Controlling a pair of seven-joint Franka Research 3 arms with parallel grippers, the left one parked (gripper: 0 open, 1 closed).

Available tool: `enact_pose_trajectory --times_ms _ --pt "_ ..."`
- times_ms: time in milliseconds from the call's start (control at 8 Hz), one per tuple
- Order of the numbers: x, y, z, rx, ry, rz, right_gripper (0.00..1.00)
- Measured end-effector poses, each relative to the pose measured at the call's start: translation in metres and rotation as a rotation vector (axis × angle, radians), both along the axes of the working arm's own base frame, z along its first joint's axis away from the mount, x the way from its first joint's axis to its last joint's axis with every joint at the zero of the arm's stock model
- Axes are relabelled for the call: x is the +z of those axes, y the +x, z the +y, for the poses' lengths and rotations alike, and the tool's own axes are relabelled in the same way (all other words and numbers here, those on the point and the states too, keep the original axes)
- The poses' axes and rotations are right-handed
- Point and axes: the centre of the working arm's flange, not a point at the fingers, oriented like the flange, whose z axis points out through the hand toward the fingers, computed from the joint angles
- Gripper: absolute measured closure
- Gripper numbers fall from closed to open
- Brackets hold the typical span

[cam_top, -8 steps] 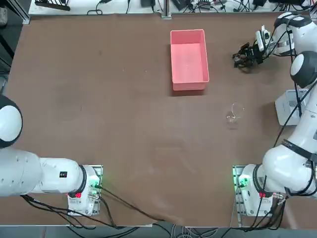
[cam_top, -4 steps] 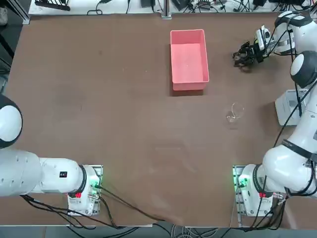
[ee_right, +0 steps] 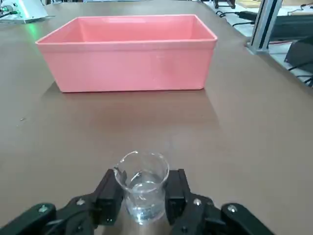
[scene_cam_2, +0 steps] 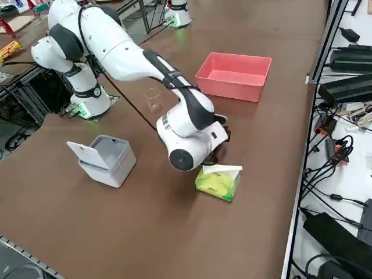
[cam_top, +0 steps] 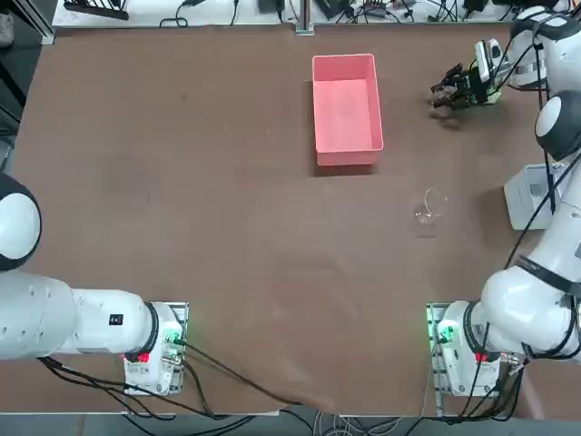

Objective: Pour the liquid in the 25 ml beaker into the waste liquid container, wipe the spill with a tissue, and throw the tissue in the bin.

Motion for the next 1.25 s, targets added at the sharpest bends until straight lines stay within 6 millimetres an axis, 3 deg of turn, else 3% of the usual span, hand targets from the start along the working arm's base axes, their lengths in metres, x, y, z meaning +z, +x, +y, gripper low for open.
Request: enact_pose_trajectory --times_ms 875,1250 --pt "0.066 0.020 0.028 0.028 -0.034 -0.055 0.52" --pt "0.099 0.028 0.051 0.049 -0.069 -0.050 0.52"
